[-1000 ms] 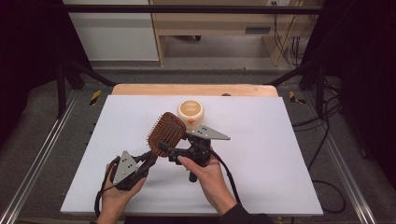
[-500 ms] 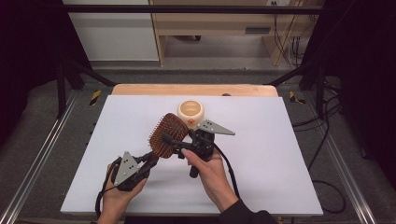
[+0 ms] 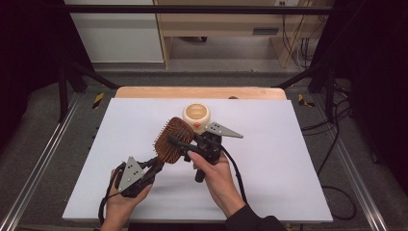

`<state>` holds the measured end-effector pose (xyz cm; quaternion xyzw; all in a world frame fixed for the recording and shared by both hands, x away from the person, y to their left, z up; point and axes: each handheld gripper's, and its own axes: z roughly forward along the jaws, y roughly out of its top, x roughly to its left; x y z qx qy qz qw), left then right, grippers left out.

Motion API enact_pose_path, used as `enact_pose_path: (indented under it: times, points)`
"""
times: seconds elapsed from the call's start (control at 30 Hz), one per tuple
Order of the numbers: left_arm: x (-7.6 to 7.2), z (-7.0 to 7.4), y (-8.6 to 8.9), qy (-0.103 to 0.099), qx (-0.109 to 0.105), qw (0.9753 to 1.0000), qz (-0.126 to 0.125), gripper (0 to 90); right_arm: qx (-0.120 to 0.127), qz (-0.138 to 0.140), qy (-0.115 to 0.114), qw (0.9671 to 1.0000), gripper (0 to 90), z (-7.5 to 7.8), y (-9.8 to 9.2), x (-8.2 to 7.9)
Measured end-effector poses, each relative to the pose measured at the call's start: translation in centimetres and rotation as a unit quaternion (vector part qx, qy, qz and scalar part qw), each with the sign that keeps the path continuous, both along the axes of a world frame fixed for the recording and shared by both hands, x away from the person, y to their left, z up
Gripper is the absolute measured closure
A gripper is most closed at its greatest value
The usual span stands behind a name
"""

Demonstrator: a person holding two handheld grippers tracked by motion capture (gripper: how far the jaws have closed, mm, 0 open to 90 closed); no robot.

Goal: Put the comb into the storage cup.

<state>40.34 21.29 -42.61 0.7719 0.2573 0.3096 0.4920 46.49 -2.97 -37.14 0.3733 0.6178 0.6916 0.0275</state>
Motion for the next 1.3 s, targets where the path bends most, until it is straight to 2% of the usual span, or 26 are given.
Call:
enact_pose_path:
  times: [0.2,0.4,0.53,0.67,0.7,0.9,1.0,1.03,1.17,1.3]
  points:
    - [0.0,-0.1,0.1,0.000,-0.005,1.0000,0.001,72.6,0.004,0.000,0.002,1.0000,42.6,0.0,0.0,0.0]
    - [0.1,-0.1,0.2,0.003,-0.006,1.0000,0.003,72.6,0.010,0.006,-0.005,0.9999,47.6,0.0,0.2,-0.1]
    - [0.1,-0.2,0.2,0.004,-0.011,0.9999,0.003,72.5,0.006,0.006,-0.003,1.0000,50.0,0.3,0.3,-0.3]
    - [0.2,-0.3,0.2,0.010,-0.022,0.9997,0.001,72.4,0.005,0.003,0.002,1.0000,51.7,0.5,0.3,-0.2]
    - [0.2,-0.3,0.1,0.017,-0.026,0.9995,0.001,72.3,0.003,0.001,0.002,1.0000,51.9,0.6,0.4,-0.2]
    - [0.4,-0.5,0.3,0.022,-0.049,0.9986,0.007,71.3,-0.006,-0.004,0.005,1.0000,52.6,1.0,0.8,-0.2]
    - [0.5,-0.6,0.5,0.024,-0.063,0.9976,0.013,65.3,-0.011,-0.010,0.002,0.9999,52.7,1.4,0.8,0.0]
    - [0.6,-0.6,0.6,0.026,-0.074,0.9968,0.014,62.7,-0.012,-0.012,0.001,0.9999,52.7,1.5,0.8,0.1]
    - [0.7,-0.5,1.0,0.030,-0.091,0.9949,0.033,43.4,-0.011,-0.025,0.000,0.9996,52.5,2.3,0.2,0.8]
    - [0.4,-0.1,1.9,0.011,-0.105,0.9926,0.060,33.6,-0.009,-0.043,0.003,0.9990,52.4,3.2,-0.6,1.8]
